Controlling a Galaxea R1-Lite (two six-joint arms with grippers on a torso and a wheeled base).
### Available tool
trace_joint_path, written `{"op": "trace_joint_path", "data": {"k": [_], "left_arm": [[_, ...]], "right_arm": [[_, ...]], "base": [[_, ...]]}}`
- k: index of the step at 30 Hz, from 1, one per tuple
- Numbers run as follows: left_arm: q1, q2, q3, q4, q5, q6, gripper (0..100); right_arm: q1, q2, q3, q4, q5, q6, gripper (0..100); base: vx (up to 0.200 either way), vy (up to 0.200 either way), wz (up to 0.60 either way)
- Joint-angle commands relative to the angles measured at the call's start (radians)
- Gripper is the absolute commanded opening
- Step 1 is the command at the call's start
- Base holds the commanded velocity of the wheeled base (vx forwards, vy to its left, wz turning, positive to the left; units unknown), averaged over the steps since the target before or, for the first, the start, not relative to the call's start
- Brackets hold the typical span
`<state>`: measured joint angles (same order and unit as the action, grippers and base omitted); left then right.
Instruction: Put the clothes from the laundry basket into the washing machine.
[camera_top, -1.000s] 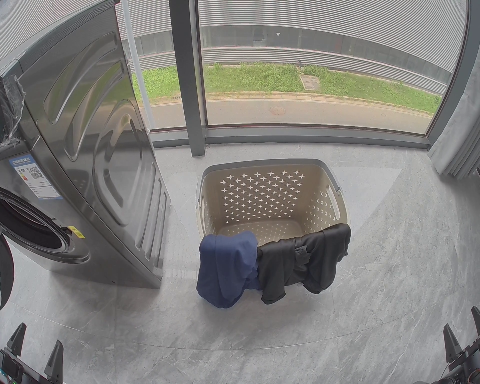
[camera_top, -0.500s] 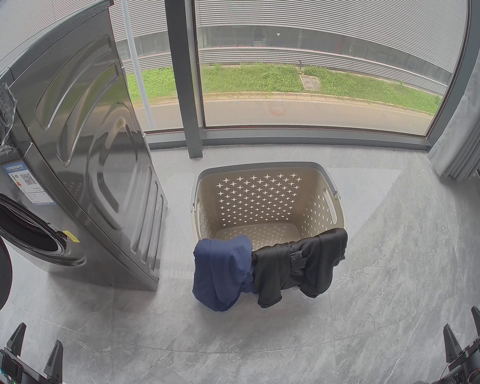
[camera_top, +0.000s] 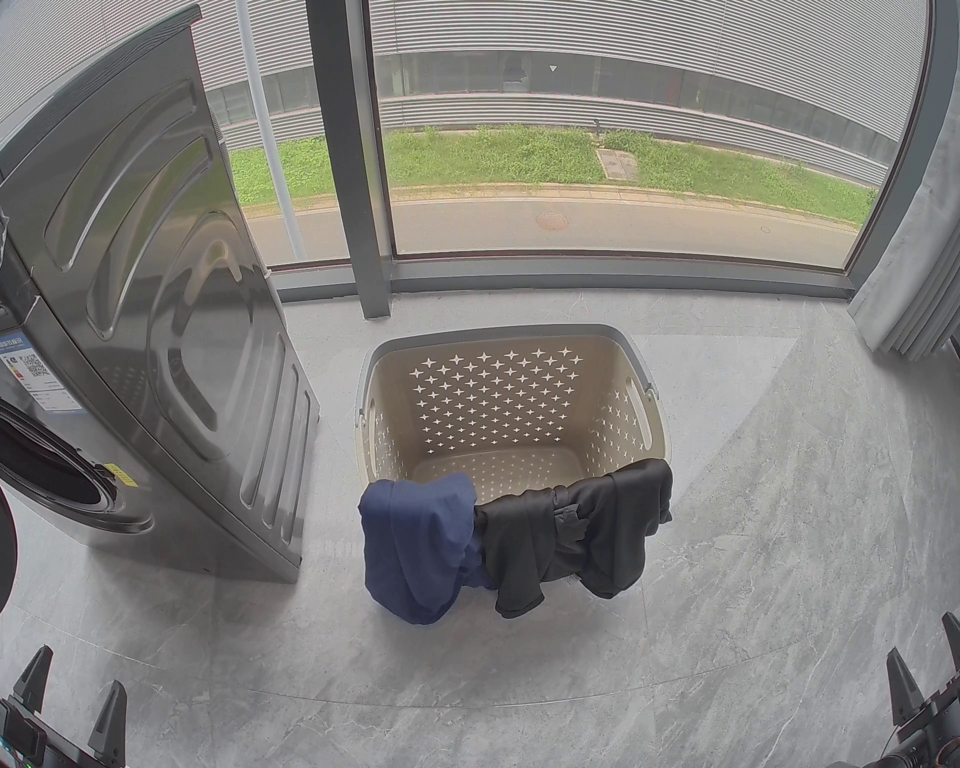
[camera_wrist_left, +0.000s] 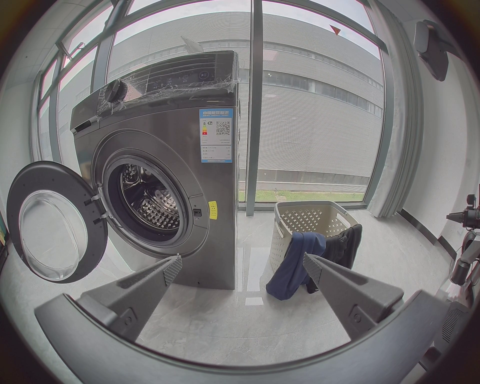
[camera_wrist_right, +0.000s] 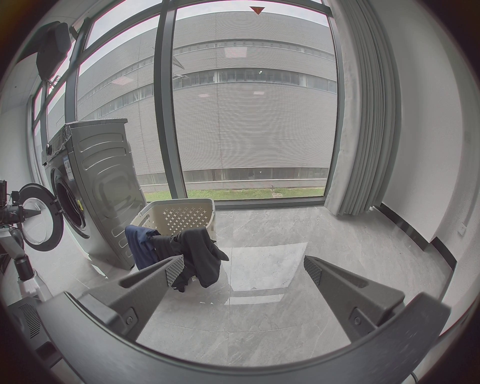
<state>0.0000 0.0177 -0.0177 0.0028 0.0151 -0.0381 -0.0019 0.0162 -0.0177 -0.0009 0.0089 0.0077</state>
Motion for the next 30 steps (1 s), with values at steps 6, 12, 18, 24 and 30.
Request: {"op": "trace_joint_path", "data": {"k": [6, 12, 18, 24, 30], "left_arm": [[0.000, -0.012, 0.015, -0.001, 0.000, 0.000, 100], [0.000, -0.012, 0.015, 0.000, 0.000, 0.000, 100], [0.000, -0.012, 0.015, 0.000, 0.000, 0.000, 100], [0.000, -0.012, 0.015, 0.000, 0.000, 0.000, 100], [0.000, -0.012, 0.015, -0.001, 0.000, 0.000, 100]], "right_arm": [[0.025, 0.220, -0.208, -0.091, 0.039, 0.002, 100], [0.172, 0.567, -0.157, -0.131, 0.054, 0.083, 100], [0.192, 0.923, -0.154, -0.323, 0.052, 0.100, 100], [0.243, 1.199, -0.162, -0.472, 0.045, 0.160, 100], [0.264, 1.418, -0.183, -0.657, 0.000, 0.166, 100]], "base": [[0.000, 0.000, 0.00], [0.000, 0.000, 0.00], [0.000, 0.000, 0.00], [0.000, 0.000, 0.00], [0.000, 0.000, 0.00]]}}
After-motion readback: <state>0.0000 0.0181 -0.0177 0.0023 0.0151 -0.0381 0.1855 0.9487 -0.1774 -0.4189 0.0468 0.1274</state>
